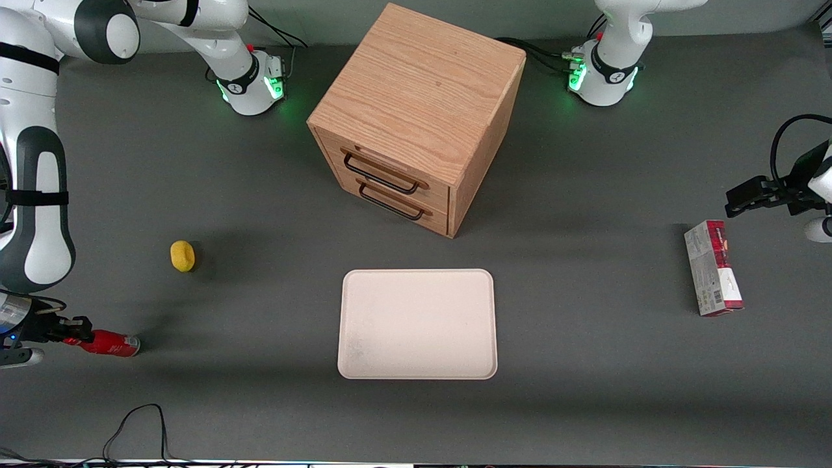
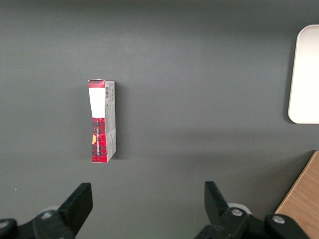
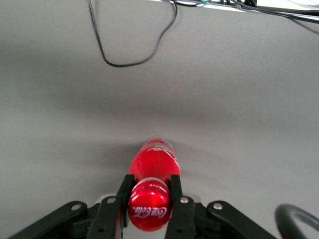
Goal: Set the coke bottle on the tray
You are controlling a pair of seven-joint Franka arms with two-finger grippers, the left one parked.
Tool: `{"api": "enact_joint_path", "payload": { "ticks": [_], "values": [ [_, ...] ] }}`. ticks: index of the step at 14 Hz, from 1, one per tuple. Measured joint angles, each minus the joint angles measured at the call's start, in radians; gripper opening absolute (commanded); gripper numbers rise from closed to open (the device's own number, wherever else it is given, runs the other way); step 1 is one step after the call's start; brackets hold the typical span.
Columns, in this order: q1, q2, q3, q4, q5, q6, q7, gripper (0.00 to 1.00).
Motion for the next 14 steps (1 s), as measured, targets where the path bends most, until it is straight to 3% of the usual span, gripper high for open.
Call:
{"api": "enact_joint_path", "payload": {
  "ticks": [4, 7, 10, 14],
  "values": [
    [0.072, -0.120, 0.001, 0.100, -0.009, -0.295, 0.210, 0.00],
    [0.095, -0.215, 0.035, 0.210, -0.082, -0.545, 0.361, 0.00],
    [0.098, -0.259, 0.193, 0.282, -0.194, -0.681, 0.591, 0.00],
    [0.113, -0.263, 0.419, 0.300, -0.226, -0.692, 0.920, 0.00]
  ]
}}
